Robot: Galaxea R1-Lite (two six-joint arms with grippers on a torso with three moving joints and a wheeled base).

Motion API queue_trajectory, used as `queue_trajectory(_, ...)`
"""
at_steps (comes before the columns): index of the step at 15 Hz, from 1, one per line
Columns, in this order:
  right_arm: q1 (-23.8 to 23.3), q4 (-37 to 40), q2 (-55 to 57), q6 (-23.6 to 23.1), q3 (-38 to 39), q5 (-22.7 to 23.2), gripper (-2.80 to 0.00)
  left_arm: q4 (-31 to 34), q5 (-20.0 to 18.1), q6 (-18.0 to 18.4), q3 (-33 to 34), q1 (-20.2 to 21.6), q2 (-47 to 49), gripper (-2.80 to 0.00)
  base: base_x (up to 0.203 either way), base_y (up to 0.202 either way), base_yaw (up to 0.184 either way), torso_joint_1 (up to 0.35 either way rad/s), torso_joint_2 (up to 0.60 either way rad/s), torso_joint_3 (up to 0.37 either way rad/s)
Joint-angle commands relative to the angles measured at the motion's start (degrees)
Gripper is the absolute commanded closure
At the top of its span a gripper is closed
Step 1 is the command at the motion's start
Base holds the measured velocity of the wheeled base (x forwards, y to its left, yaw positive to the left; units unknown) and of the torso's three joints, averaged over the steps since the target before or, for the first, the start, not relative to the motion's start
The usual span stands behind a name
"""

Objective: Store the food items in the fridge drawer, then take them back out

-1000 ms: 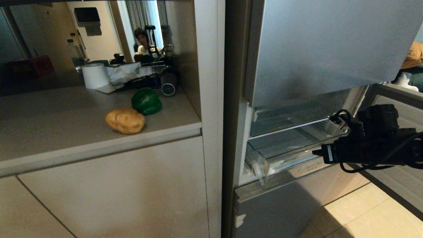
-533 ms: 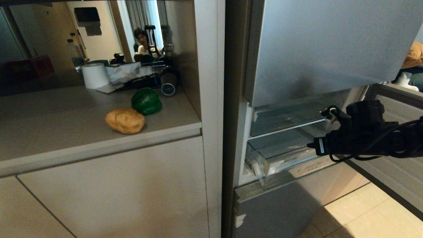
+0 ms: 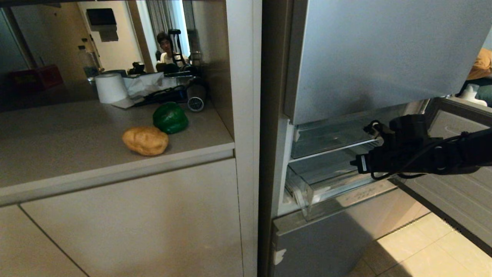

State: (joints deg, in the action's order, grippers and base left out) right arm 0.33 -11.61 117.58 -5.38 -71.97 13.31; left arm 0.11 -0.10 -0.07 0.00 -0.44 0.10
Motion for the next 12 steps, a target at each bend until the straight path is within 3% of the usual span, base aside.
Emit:
queue_trajectory(1, 0.02, -0.08, 2.36, -0.07, -1.71, 0.07, 0.00, -0.02, 0.01, -0.01, 0.00, 0.00, -0.01, 0.00, 0.000, 0.000, 0.000, 0.000, 0.00, 0.000)
queue_trajectory(6, 0.11, 0.80, 3.88, -0.35, -3.77, -1.54, 0.00, -0.02, 0.01, -0.01, 0.00, 0.00, -0.01, 0.00, 0.000, 0.000, 0.000, 0.000, 0.00, 0.000)
queue_trajectory(12, 0.11, 12.94, -0.52, -0.77, -4.24, -3.13, 0.00, -0.02, 0.01, -0.01, 0.00, 0.00, -0.01, 0.00, 0.000, 0.000, 0.000, 0.000, 0.00, 0.000)
